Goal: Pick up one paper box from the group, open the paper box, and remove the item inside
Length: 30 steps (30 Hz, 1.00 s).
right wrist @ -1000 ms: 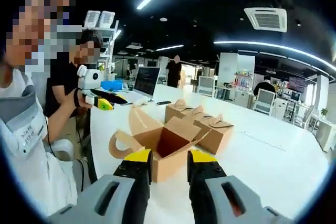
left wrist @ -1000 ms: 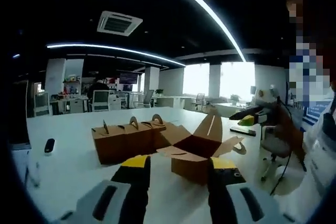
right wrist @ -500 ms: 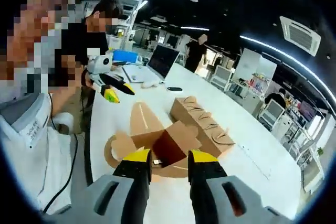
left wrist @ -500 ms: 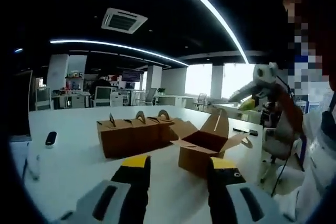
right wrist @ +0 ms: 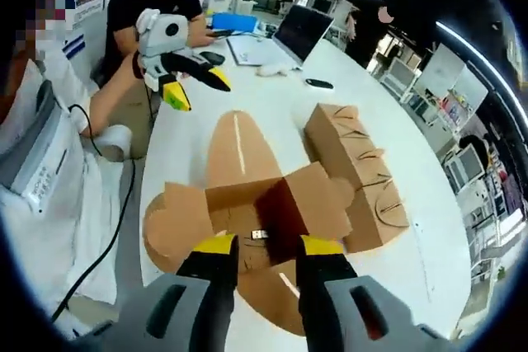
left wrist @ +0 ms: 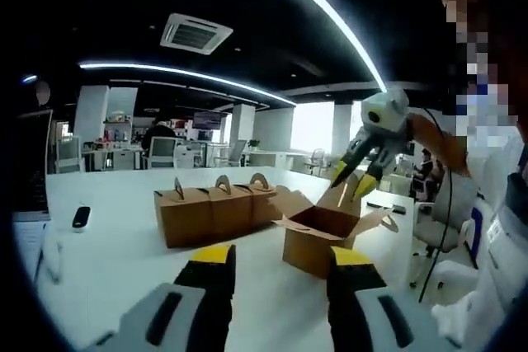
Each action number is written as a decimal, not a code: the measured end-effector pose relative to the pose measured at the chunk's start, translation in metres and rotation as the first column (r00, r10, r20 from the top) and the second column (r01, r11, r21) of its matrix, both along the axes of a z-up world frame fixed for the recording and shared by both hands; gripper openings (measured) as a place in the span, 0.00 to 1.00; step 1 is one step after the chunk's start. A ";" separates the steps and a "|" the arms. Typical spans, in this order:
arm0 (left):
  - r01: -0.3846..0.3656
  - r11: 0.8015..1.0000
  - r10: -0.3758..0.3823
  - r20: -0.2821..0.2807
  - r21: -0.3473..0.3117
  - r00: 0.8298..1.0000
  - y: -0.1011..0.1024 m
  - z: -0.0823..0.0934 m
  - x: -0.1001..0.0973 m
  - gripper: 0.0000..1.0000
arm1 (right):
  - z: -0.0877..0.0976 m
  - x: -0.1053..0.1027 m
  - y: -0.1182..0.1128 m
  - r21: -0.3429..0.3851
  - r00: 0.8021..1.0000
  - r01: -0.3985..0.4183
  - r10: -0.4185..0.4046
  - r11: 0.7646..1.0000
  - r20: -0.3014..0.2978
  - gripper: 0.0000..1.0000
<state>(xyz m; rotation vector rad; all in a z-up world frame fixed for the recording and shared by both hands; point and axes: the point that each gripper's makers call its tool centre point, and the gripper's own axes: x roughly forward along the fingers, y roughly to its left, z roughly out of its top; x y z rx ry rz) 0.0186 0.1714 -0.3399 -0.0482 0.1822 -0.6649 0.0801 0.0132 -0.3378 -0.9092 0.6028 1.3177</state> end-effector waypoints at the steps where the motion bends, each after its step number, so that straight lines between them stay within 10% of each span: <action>1: 0.000 1.000 0.000 -0.001 -0.004 1.000 0.000 0.000 0.000 0.46 | -0.007 0.000 0.003 -0.025 1.000 -0.001 0.001 1.000 -0.027 0.32; 30: 0.036 0.999 -0.036 0.006 -0.009 0.999 -0.012 -0.003 -0.004 0.45 | -0.106 0.013 0.015 -0.313 0.982 0.052 -0.105 0.948 -0.156 0.33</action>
